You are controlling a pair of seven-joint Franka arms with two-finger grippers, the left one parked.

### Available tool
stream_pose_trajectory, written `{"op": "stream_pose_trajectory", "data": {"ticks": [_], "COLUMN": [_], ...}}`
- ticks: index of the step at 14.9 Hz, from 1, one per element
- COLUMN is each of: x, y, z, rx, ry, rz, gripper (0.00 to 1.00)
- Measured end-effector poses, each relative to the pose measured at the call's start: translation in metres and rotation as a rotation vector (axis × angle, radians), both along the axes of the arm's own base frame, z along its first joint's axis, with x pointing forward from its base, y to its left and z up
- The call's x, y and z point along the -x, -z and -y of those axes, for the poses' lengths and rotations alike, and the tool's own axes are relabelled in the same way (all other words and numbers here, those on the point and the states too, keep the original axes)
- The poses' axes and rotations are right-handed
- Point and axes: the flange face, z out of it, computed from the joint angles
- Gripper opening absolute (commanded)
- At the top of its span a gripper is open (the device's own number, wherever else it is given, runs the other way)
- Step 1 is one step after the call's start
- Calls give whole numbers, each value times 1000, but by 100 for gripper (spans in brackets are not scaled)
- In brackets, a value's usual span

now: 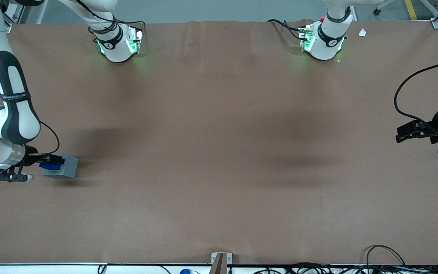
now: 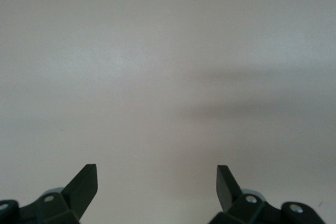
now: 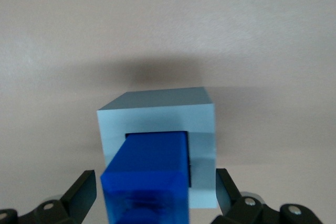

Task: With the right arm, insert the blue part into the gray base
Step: 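Open the right gripper and raise it away from the base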

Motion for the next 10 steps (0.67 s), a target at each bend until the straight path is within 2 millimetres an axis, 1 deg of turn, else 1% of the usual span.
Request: {"op": "stream_pose_trajectory", "data": {"ticks": [1,3,5,7,10], "x": [0,1,6,15,27], "y": [-9,-38,-80,-125,-186], "z": [5,6,1,-8,-22], "rx": [0,-1,-7,-10,-3], "ry": [8,10,4,-1,-19], "rz": [9,17,15,23,66], "gripper": [100,100,100,100,100]}}
